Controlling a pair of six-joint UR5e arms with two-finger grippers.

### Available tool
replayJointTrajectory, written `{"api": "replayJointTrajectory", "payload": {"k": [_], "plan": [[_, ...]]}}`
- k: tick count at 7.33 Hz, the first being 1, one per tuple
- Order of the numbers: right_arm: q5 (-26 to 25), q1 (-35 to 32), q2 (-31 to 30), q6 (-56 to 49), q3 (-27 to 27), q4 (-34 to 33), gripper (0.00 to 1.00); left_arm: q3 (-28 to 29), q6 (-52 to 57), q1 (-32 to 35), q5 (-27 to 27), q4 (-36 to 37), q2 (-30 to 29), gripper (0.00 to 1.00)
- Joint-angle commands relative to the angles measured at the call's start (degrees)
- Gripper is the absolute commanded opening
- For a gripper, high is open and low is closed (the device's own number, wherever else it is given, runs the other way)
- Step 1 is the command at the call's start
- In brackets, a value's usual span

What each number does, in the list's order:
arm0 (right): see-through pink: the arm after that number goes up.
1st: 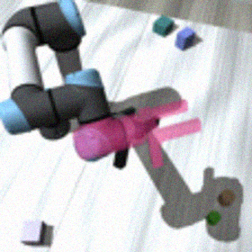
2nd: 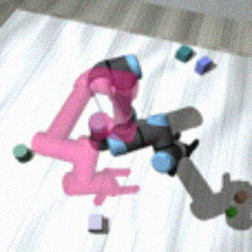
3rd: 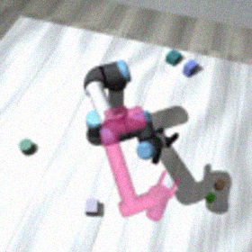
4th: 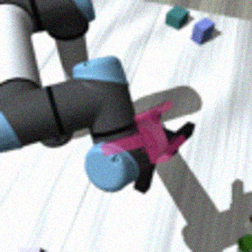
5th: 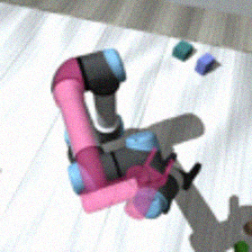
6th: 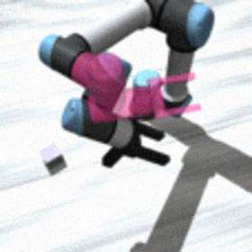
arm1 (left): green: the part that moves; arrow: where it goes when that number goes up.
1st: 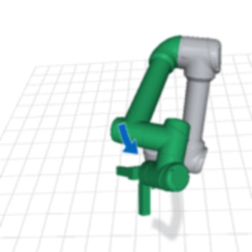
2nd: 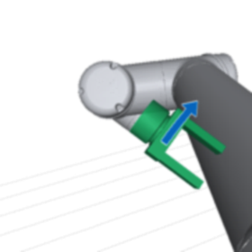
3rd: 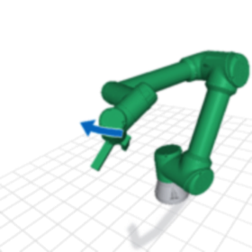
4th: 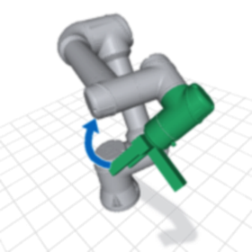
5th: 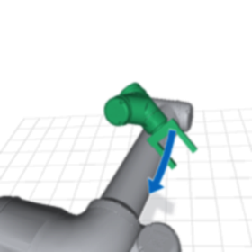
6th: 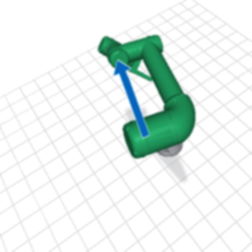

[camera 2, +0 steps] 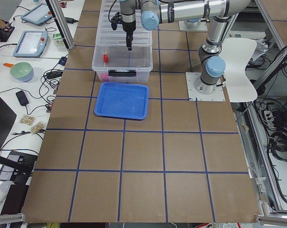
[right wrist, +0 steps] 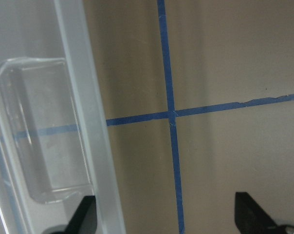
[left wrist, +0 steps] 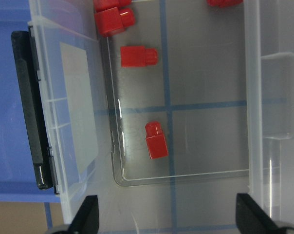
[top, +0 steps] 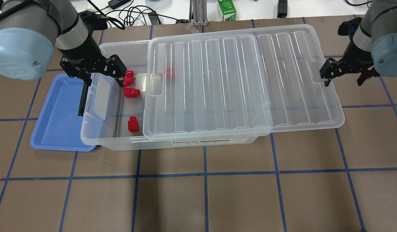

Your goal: Place red block in blue tray from box

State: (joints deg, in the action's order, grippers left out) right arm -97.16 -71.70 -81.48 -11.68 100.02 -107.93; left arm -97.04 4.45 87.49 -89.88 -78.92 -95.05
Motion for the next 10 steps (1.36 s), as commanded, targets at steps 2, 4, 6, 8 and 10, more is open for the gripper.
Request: {"api": "replayJointTrajectory", "payload": {"k": [2,4,6,8,10], "plan": [[-0.1,1.3,0.0,-1.5,0.0,0.2,1.0,-4.4,-1.7,0.0,0.3,3.4,-0.2,1.0],[0.2,1.1,-0.7,-1.3,0.0,1.0,1.0,-6.3,-1.8,0.0,0.2,6.4,-1.4,1.0],[1.2,0.3,-2.9,-1.2,0.0,3.5,1.0,-6.5,-2.9,0.0,0.2,7.5,-3.1,1.0],[4.7,-0.9,-5.4,-0.7,-0.6,7.9,1.0,-7.5,-4.3,0.3,0.5,9.7,-5.7,1.0],[7.2,-1.6,-4.8,-0.7,-6.3,12.4,1.0,-8.3,-5.4,3.3,0.3,13.0,-7.5,1.0]]}}
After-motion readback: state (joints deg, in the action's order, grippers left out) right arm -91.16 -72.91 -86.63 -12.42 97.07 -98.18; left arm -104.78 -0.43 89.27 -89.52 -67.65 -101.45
